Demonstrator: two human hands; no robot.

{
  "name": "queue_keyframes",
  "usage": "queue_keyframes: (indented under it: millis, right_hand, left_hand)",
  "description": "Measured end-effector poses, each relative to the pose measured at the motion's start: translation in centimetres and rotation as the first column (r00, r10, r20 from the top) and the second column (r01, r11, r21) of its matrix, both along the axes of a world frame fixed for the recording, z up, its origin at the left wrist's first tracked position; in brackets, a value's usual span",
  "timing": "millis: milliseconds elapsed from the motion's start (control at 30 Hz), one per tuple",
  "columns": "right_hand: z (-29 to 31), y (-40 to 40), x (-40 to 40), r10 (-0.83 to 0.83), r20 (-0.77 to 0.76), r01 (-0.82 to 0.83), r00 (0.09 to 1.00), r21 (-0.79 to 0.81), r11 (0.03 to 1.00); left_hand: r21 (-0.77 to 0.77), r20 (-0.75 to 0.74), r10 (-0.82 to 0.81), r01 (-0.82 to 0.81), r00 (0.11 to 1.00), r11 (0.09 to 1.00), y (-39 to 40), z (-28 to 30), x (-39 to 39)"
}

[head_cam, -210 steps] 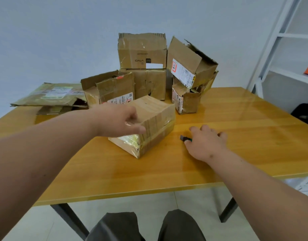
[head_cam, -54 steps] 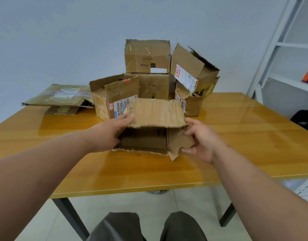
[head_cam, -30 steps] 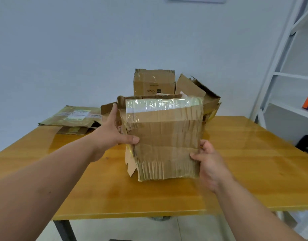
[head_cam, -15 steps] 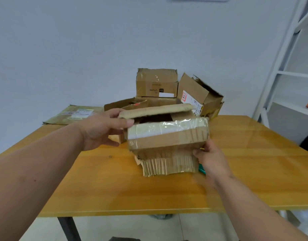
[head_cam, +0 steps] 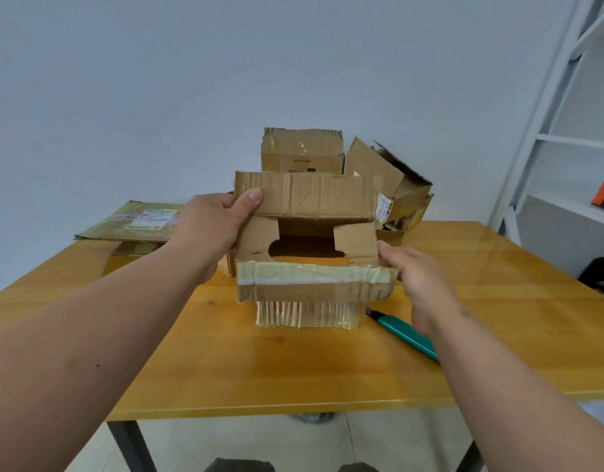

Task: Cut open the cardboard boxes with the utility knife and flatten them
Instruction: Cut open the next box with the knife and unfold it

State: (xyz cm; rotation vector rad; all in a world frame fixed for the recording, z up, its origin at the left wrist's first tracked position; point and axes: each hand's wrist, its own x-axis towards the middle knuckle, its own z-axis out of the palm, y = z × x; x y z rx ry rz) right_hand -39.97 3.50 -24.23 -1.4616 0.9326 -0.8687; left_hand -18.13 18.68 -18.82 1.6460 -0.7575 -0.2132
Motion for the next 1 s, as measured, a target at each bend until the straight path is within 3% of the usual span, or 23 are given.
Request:
queue_keyframes:
  millis: [133,233,333,467,600,767,900,1000]
  right_hand:
    - [0.3,0.3,0.0,0.087,-0.061,-0.090,0.994,-0.045,0.995]
    - [0.9,0.7,0.7,0.207,-0.336,-0.252,0.919,-0.094,0.963]
    - [1.4,0.9,2.1,0.050,-0.535,-0.172,0.844,-0.181,0.968]
    - [1.1,1.4,3.3,-0.107,-0.628,-0.102,0.771,-0.287,0.953]
    - [1.0,1.8,3.6,-0.119,-0.549,-0.096,0.827,-0.347,0.933]
    - [1.0,2.2,3.0,-0.002,-0.417,-0.110,0.909,-0.244,0.963]
    - [0.4,1.2,2.7,0.025,-0.277,-0.041,0.961,-0.050,0.998]
    - [-0.5,0.5,2.4,0.021,-0.153,-0.005,0.988,0.104,0.995]
  left_hand:
    - [0.085,0.194,0.041,-0.058,0.980,0.995,0.3,-0.4,-0.5]
    - [0.234,0.343,0.008,-0.093,0.939,0.968,0.1,-0.6,-1.5]
    - [0.277,0.388,-0.003,-0.113,0.922,0.954,-0.3,-0.6,-2.4]
    - [0.314,0.379,-0.042,-0.086,0.924,0.946,-0.9,-0.9,-3.1]
    - [0.410,0.339,-0.053,-0.097,0.939,0.907,-1.3,-1.9,-2.9]
    - [0.462,0.523,0.016,-0.299,0.852,0.835,-1.8,-2.9,-2.4]
    - [0.479,0.431,-0.039,-0.192,0.901,0.856,-1.5,-2.5,-1.7]
    - [0.459,0.264,-0.193,0.053,0.945,0.887,-0.5,-1.7,-1.1]
